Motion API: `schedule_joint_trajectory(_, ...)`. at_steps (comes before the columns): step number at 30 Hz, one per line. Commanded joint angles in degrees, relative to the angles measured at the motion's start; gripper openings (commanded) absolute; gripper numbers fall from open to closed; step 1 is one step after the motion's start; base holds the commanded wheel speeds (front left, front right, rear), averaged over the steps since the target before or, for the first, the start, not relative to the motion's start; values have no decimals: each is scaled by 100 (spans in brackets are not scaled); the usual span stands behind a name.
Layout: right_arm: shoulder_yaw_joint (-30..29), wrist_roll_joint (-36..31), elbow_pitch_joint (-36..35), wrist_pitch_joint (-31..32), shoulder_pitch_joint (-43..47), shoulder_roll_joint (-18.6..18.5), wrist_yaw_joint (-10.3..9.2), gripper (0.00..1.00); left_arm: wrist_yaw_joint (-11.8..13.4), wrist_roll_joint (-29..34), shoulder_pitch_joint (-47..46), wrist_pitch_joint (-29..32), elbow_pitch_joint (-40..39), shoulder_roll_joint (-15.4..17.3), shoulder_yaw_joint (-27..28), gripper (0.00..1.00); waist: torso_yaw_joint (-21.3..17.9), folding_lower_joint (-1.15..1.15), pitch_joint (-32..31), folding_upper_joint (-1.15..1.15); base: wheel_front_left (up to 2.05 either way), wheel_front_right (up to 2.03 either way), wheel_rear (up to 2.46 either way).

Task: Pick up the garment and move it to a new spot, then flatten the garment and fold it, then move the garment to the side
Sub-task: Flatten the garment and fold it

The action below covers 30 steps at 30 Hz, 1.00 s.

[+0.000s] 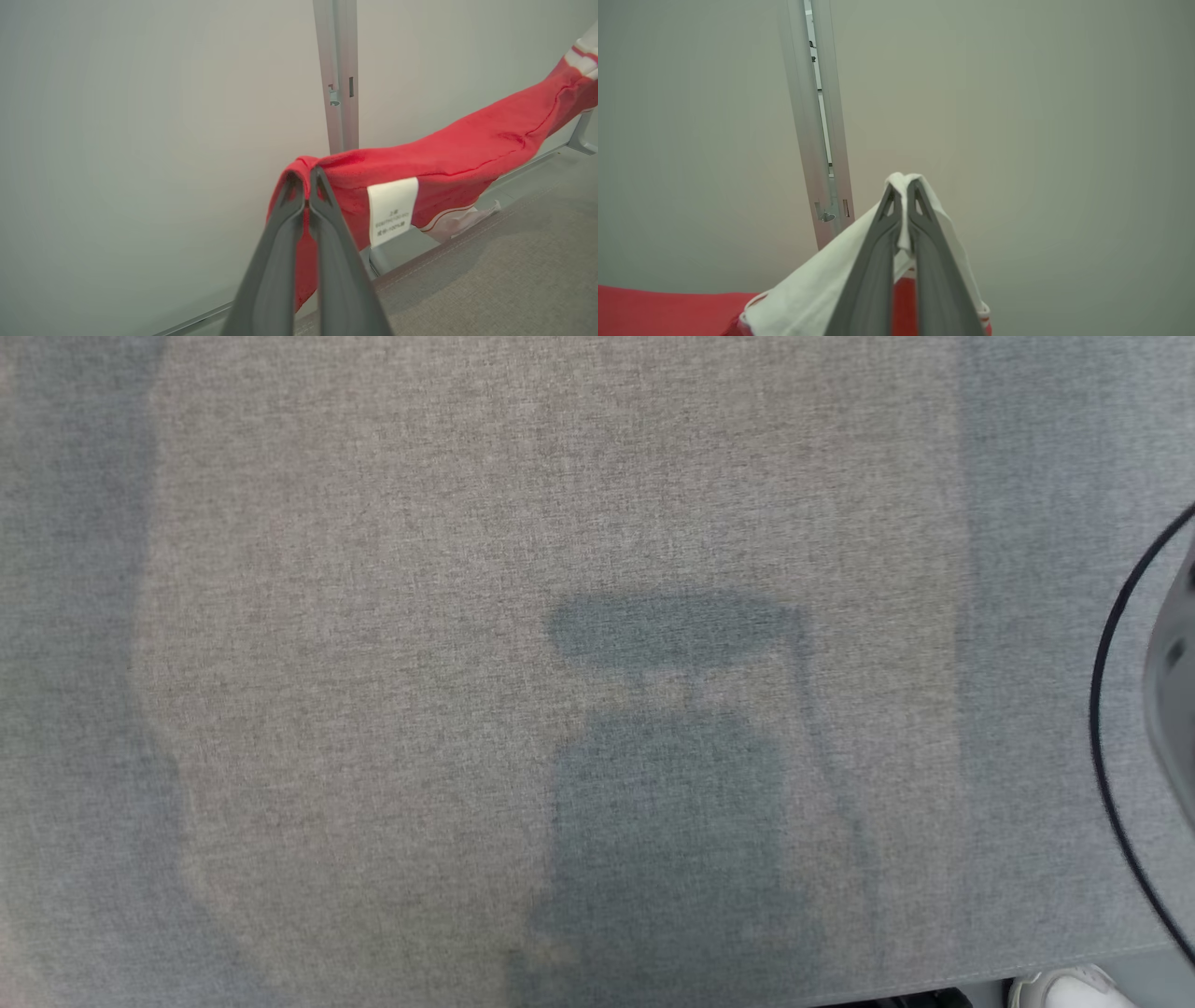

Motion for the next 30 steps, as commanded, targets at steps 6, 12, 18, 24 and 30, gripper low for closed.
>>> schedule_joint_trajectory(6,849,891,-542,-296,2126,-480,-3,0,-15,-751,1589,-470,-189,704,-835,0,-117,-1,-491,0,0,0,0)
schedule_joint_trajectory(12,1094,1575,-1273,-299,4281,-935,-3,0,-7,-1387,3106,-775,-481,996,-1083,0,-120,-1,-1203,0,0,0,0)
schedule_joint_trajectory(18,923,1673,-1722,-279,6071,-1250,-6,0,278,-1521,4582,-932,-769,875,-1228,0,-52,-1,-1845,0,0,0,0)
schedule_joint_trajectory(24,759,1600,-1931,-331,7271,-1202,-7,0,625,-1588,5793,-956,-1093,738,-1255,0,-50,-1,-2252,0,0,0,0)
schedule_joint_trajectory(30,639,1545,-2158,-393,8467,-1124,-6,0,1124,-1374,7092,-956,-1736,545,-1093,0,-59,-1,-2478,0,0,0,0)
